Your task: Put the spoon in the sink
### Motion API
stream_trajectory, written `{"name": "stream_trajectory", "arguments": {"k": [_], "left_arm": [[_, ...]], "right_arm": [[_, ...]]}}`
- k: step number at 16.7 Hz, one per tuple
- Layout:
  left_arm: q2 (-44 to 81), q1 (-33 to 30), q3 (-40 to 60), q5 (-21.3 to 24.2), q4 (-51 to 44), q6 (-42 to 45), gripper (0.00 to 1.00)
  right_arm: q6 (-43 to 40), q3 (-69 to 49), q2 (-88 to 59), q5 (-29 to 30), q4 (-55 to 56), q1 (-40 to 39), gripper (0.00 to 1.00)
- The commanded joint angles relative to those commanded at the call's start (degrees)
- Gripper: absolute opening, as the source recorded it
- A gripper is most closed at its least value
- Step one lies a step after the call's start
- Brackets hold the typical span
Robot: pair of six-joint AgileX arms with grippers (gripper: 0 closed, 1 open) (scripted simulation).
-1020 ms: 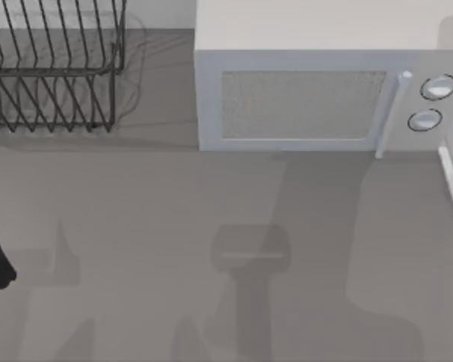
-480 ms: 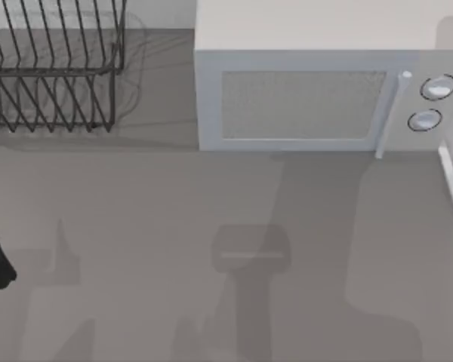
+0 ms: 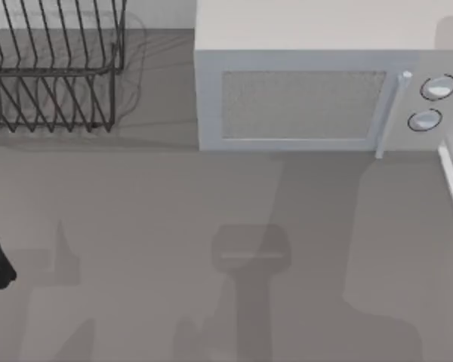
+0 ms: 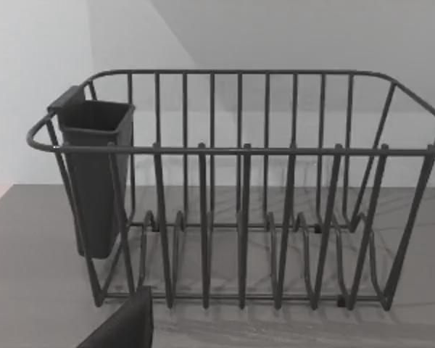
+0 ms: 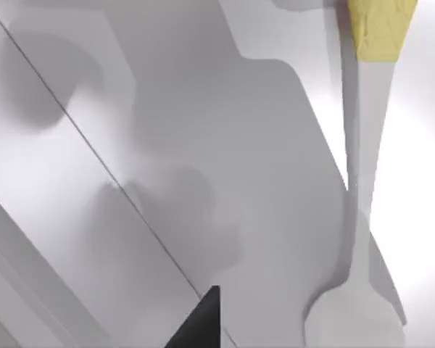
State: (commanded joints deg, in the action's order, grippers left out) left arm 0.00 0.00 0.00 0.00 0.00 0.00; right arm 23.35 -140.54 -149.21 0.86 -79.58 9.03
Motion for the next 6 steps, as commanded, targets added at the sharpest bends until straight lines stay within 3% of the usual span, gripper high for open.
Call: {"name": "stream_trajectory", "arguments": {"k": [6], "left_arm": [[0.0, 0.0, 0.0, 0.0, 0.0, 0.0, 1.00]], "right_arm": [[0.0, 0.0, 0.0, 0.0, 0.0, 0.0, 1.00]]}}
